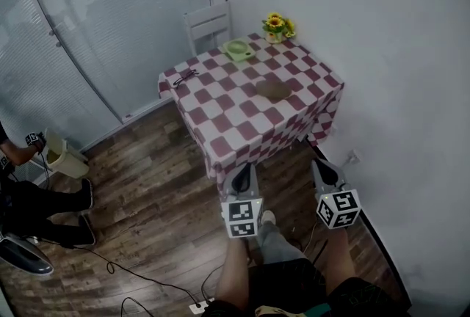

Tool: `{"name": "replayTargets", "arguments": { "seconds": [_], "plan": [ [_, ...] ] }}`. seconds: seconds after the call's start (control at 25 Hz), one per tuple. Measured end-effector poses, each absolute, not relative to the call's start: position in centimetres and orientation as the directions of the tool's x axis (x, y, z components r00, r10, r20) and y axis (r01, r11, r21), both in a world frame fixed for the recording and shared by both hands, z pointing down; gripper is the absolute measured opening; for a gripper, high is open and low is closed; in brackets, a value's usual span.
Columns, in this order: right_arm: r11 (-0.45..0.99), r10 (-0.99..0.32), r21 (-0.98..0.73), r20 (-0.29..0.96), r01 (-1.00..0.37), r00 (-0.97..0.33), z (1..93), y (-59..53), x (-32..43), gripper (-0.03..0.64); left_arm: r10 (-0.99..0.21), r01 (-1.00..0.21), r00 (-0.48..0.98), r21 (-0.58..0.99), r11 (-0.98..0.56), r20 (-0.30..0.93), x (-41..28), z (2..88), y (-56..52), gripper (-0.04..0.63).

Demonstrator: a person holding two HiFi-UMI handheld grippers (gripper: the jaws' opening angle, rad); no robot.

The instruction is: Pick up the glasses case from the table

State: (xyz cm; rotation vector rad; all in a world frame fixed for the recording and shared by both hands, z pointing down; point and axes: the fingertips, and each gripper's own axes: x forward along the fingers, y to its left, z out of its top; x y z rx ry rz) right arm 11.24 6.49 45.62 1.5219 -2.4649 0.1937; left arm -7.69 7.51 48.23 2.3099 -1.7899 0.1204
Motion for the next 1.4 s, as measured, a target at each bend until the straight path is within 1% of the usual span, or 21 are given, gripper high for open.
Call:
{"name": "replayTargets", "arguments": {
  "seconds": [0.12, 0.24, 0.52, 0.68, 0.88, 1.0, 1.12, 1.24, 1.32, 1.4],
  "plan": [
    [0.440, -0.868, 0.005, 0.261, -0.898, -0.423, 45.7, 4.0, 12.9, 0.003, -0.943, -0.966, 0.236, 0.165, -0.200, 0.235, -7.1, 50.2, 5.3, 0.011],
    [0.422, -0.874, -0.005, 0.262, -0.907, -0.408, 45.7, 1.3, 15.2, 0.005, -0.942, -0.963, 0.228, 0.200, -0.180, 0.247, -5.5, 51.1, 2.7, 0.011],
    [0.401, -0.872, -0.048, 0.287, -0.915, -0.397, 46.4, -5.2, 20.5, 0.005, -0.927, -0.942, 0.277, 0.263, -0.210, 0.252, 0.9, 51.1, -3.9, 0.011],
    [0.361, -0.887, -0.089, 0.274, -0.928, -0.371, 46.4, -8.0, 22.6, 0.003, -0.919, -0.957, 0.281, 0.150, -0.247, 0.278, 3.0, 49.8, -6.2, 0.011],
    [0.413, -0.885, -0.069, 0.204, -0.908, -0.419, 45.2, -10.5, 22.0, 0.003, -0.930, -0.969, 0.248, 0.077, -0.236, 0.271, 3.5, 47.9, -9.4, 0.011],
    [0.384, -0.900, -0.070, 0.194, -0.921, -0.390, 44.4, -12.1, 23.6, 0.003, -0.934, -0.966, 0.258, 0.049, -0.254, 0.246, 4.7, 46.2, -10.9, 0.011],
    [0.366, -0.914, -0.017, 0.179, -0.930, -0.363, 42.2, -13.7, 24.4, 0.005, -0.942, -0.967, 0.249, -0.001, -0.256, 0.224, 5.4, 45.5, -12.3, 0.011],
    [0.397, -0.909, 0.018, 0.148, -0.918, -0.390, 40.5, -14.6, 23.8, 0.005, -0.941, -0.961, 0.267, -0.014, -0.276, 0.208, 6.2, 45.0, -13.3, 0.011],
    [0.408, -0.902, 0.015, 0.158, -0.913, -0.401, 41.1, -15.3, 23.4, 0.003, -0.930, -0.950, 0.305, -0.006, -0.313, 0.207, 6.7, 45.1, -13.7, 0.011],
    [0.406, -0.899, -0.001, 0.180, -0.914, -0.399, 41.9, -16.5, 23.2, 0.003, -0.928, -0.949, 0.312, 0.031, -0.313, 0.202, 6.5, 45.3, -14.3, 0.011]
  ]
}}
